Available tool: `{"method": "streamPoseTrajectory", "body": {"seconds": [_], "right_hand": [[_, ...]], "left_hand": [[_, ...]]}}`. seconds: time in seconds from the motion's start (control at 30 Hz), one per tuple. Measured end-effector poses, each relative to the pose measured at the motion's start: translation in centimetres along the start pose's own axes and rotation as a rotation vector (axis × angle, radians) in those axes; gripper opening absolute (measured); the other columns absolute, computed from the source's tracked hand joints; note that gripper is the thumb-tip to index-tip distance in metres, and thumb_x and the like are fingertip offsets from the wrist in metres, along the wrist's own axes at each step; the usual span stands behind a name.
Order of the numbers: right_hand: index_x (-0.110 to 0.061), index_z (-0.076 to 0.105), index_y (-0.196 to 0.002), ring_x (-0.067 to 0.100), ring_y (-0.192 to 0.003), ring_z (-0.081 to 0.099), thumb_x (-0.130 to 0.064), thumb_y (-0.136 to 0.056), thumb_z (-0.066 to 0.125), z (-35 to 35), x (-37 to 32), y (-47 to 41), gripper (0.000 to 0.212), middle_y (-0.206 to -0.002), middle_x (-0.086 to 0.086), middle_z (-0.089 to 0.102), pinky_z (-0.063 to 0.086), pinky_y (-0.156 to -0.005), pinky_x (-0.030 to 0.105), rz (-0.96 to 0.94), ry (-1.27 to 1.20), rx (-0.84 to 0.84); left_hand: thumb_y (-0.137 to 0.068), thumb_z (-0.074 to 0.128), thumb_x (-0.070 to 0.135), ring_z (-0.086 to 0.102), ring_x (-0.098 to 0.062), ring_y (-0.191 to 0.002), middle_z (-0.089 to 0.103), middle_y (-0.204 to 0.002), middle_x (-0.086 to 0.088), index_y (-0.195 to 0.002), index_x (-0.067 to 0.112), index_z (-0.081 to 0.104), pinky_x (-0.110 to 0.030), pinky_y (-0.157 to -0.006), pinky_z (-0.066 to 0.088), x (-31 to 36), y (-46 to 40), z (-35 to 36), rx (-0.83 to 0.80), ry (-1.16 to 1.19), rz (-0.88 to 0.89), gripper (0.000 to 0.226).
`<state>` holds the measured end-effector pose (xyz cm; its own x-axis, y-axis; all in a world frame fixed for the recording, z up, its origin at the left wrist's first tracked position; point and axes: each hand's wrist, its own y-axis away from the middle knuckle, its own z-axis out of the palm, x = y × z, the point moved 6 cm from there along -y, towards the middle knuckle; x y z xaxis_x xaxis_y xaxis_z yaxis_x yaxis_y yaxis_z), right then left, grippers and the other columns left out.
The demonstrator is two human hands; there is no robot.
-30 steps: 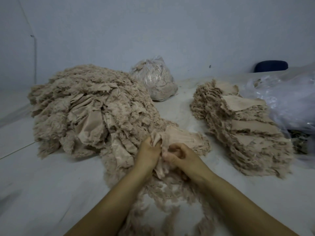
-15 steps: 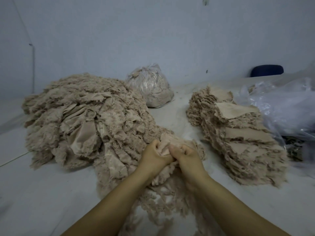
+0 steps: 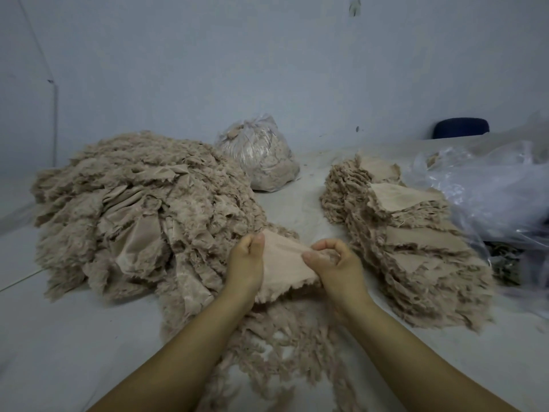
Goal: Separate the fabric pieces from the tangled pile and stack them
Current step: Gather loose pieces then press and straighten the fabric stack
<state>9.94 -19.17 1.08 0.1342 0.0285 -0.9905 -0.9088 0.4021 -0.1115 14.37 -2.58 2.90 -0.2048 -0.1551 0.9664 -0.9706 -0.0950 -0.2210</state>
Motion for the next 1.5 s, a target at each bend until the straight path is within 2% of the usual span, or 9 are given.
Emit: {"method": "streamPoseTrajectory", "body": {"seconds": [0.17,0.4,0.53,0.7,0.87,0.97,1.1,1.3,1.5], "right_hand": [[-0.012,0.067,-0.074,0.012,-0.065,0.055,-0.009,-0.074,0.079,-1.0,-2.5,-3.4,0.012,-0.064,-0.006,0.062,0.043,-0.066,0.023,-0.163,0.193,0.056],[-0.013,0.064,-0.106,0.023,-0.094,0.057,-0.026,-0.089,0.065,-1.9,-2.2,-3.9,0.021,-0.102,0.006,0.059,0.045,-0.081,0.034,-0.213,0.718,0.111],[-0.021,0.064,-0.088,0.001,-0.077,0.054,-0.02,-0.09,0.063,0.9,-1.6,0.6,0.003,-0.084,-0.01,0.059,0.042,-0.072,0.015,-0.458,0.624,-0.089],[-0.02,0.062,-0.124,0.011,-0.106,0.051,-0.033,-0.095,0.057,4.8,2.0,4.1,0.032,-0.116,-0.001,0.059,0.036,-0.089,0.016,-0.473,0.788,-0.611],[-0.006,0.069,-0.111,0.023,-0.105,0.054,-0.016,-0.096,0.056,4.8,1.7,5.3,0.022,-0.11,0.011,0.062,0.035,-0.084,0.017,-0.436,0.765,-0.616],[-0.004,0.07,-0.106,0.023,-0.105,0.053,-0.013,-0.096,0.055,5.2,1.7,7.5,0.021,-0.108,0.014,0.062,0.033,-0.085,0.013,-0.496,0.743,-0.727],[-0.011,0.074,-0.103,0.013,-0.099,0.059,-0.025,-0.092,0.063,6.5,1.1,10.4,0.02,-0.104,0.007,0.068,0.045,-0.091,0.018,-0.486,0.597,-0.903],[-0.009,0.059,-0.09,0.013,-0.075,0.061,-0.051,-0.085,0.056,4.6,-0.6,6.6,0.042,-0.079,-0.001,0.064,0.051,-0.072,0.04,-0.044,0.219,-0.492],[-0.002,0.066,-0.097,0.023,-0.066,0.07,-0.014,-0.098,0.049,5.0,1.5,5.5,0.021,-0.079,0.014,0.073,0.055,-0.052,0.029,0.329,-0.381,-0.272]], "left_hand": [[-0.1,0.042,0.025,0.039,-0.015,-0.059,0.042,-0.061,0.003,-0.064,0.017,0.04,-0.034,-0.055,0.02,0.5,-2.4,1.6,0.051,-0.291,0.12,0.037],[-0.098,0.044,0.038,0.057,-0.023,-0.08,0.054,-0.077,0.003,-0.09,0.013,0.047,-0.032,-0.067,0.039,-0.5,-3.3,1.6,-0.094,-0.528,0.138,0.027],[-0.078,0.065,0.055,0.057,-0.004,-0.067,0.063,-0.076,0.006,-0.09,0.022,0.066,-0.021,-0.065,0.047,0.2,-1.5,-2.0,-0.643,-0.505,0.243,0.035],[-0.058,0.083,0.053,0.057,0.001,-0.099,0.062,-0.103,0.019,-0.089,0.043,0.065,-0.019,-0.088,0.046,-1.4,0.5,-6.5,-1.051,-0.822,0.24,0.037],[-0.087,0.066,0.027,0.053,0.002,-0.095,0.058,-0.1,0.014,-0.082,0.017,0.065,-0.014,-0.087,0.04,-2.4,0.3,-8.2,-0.923,-0.932,0.392,0.011],[-0.093,0.056,0.017,0.046,0.001,-0.062,0.051,-0.067,0.015,-0.073,0.015,0.049,-0.02,-0.062,0.038,-0.9,-0.1,-9.0,-0.69,-0.652,0.335,0.021],[-0.092,0.053,0.031,0.037,0.0,-0.055,0.043,-0.059,0.012,-0.078,0.007,0.044,-0.017,-0.052,0.031,1.3,0.8,-8.2,-0.488,-0.345,0.34,0.03],[-0.092,0.053,0.025,0.05,-0.021,-0.073,0.054,-0.078,-0.013,-0.087,-0.003,0.046,-0.04,-0.069,0.043,2.1,2.9,-5.2,-0.401,0.042,0.256,0.029],[-0.08,0.064,0.022,0.057,-0.003,-0.085,0.06,-0.087,0.011,-0.069,0.03,0.062,-0.016,-0.078,0.042,2.2,5.2,-2.0,-0.692,-0.159,0.366,0.013]]}}
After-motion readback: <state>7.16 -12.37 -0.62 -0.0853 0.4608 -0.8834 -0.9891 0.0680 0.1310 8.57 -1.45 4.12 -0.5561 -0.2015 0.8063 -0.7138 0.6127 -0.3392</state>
